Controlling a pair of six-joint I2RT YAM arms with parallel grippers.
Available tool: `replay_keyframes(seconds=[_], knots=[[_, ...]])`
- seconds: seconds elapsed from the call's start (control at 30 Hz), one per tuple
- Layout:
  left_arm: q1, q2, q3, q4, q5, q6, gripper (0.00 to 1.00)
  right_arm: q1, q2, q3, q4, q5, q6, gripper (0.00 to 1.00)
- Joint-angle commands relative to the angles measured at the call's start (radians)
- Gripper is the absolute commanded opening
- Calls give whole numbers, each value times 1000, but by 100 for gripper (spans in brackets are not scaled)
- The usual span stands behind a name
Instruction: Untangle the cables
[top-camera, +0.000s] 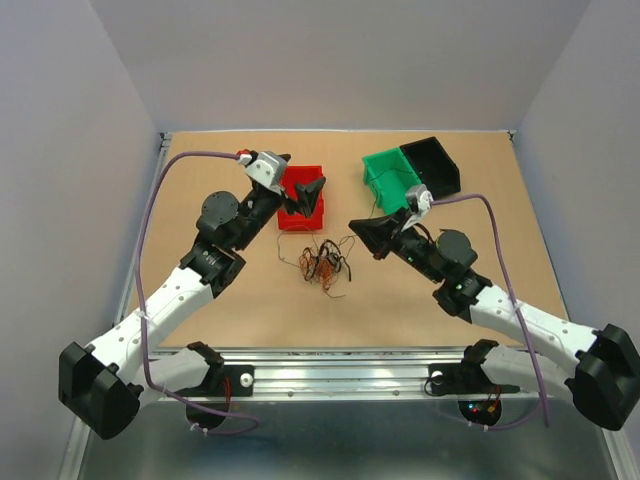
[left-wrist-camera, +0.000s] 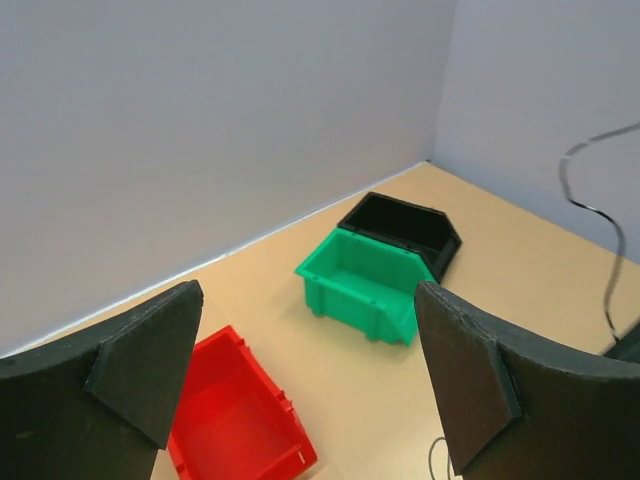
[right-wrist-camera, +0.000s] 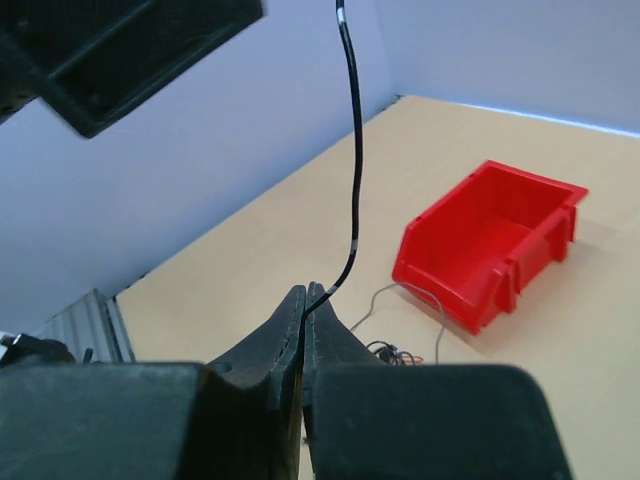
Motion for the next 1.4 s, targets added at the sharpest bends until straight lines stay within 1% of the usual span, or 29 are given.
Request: replay_keyframes(seconds=[0.0, 0.1, 0.13, 0.17, 0.2, 0.3, 0.37, 0.47, 0.5, 0.57, 0.73, 0.87, 0.9, 0.93, 0.97, 1.0, 1.03, 1.1, 1.27, 1.37], knots=[[-4, -34, -19, 111, 310, 26, 99, 5, -77, -49, -99, 130, -1, 1], [-5, 6, -8, 97, 539, 64, 96, 5, -136, -68, -119, 143, 13, 1], [-7, 20, -6, 92, 662, 73, 95, 5, -148, -72, -121, 153, 19, 1], [-17, 40, -5, 88, 696, 90, 94, 5, -180, -80, -124, 158, 22, 1], [-30, 46, -6, 76, 681, 121, 95, 5, -194, -91, -130, 207, 34, 1], [-62, 66, -25, 77, 621, 168, 95, 5, -257, -107, -158, 250, 48, 1], [-76, 103, -25, 75, 624, 185, 95, 6, -306, -115, -179, 264, 51, 1], [-119, 167, -17, 54, 609, 240, 91, 5, -349, -129, -210, 307, 62, 1], [-131, 184, -8, 36, 558, 260, 88, 5, -375, -132, -216, 319, 68, 1], [-172, 233, 1, 22, 523, 287, 86, 5, -398, -143, -227, 348, 68, 1], [-251, 333, 24, 6, 435, 353, 81, 5, -435, -149, -247, 333, 68, 1], [-309, 451, 58, 2, 412, 373, 77, 6, -433, -143, -250, 302, 74, 1], [-317, 468, 70, 2, 403, 380, 66, 5, -430, -141, -251, 302, 76, 0], [-323, 486, 78, 2, 363, 382, 58, 5, -430, -137, -251, 305, 74, 1], [-327, 524, 87, 3, 337, 377, 43, 5, -429, -137, -250, 311, 73, 1], [-327, 538, 96, 0, 311, 371, 37, 5, -432, -132, -251, 316, 70, 1], [-326, 558, 107, 0, 255, 368, 34, 5, -435, -117, -263, 325, 65, 1], [-317, 566, 100, 15, 216, 368, 29, 6, -455, -88, -291, 333, 50, 1], [-283, 566, 93, 36, 210, 337, 27, 5, -487, 50, -404, 374, 7, 1], [-257, 569, 96, 36, 217, 324, 25, 5, -478, 144, -423, 397, -16, 1]])
